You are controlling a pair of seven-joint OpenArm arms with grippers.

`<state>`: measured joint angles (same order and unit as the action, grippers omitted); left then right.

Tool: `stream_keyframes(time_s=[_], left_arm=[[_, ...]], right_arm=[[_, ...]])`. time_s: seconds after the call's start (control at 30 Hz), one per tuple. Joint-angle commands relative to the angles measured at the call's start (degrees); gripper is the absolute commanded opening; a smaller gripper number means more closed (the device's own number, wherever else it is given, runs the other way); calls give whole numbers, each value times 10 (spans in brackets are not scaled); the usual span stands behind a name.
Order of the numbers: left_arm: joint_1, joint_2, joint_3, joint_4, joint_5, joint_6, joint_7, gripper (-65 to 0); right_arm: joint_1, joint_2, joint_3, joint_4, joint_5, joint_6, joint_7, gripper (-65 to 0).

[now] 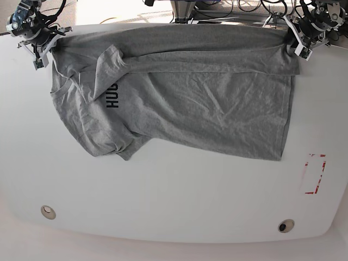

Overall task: Layout the t-shirt on the table in an organized manner, then fold the t-shirt properly
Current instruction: 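Pull the shirt edge taut with both grippers, then release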

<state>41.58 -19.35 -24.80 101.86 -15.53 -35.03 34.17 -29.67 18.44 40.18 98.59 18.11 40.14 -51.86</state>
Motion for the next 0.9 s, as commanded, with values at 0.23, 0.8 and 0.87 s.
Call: stream_keyframes(time_s=[0.23,0.8,0.87], left_arm=[[6,-6,-4,6,10,0,8,-492],[4,-15,-58,59,7,0,9,-110],[-2,-15,-66,69,7,0,9,-108]], right_arm=[[-7,13,11,8,-3,-1,5,-642],[-5,11,29,70,-3,-1,5,-52],[-5,11,35,88,-4,-1,5,-36]])
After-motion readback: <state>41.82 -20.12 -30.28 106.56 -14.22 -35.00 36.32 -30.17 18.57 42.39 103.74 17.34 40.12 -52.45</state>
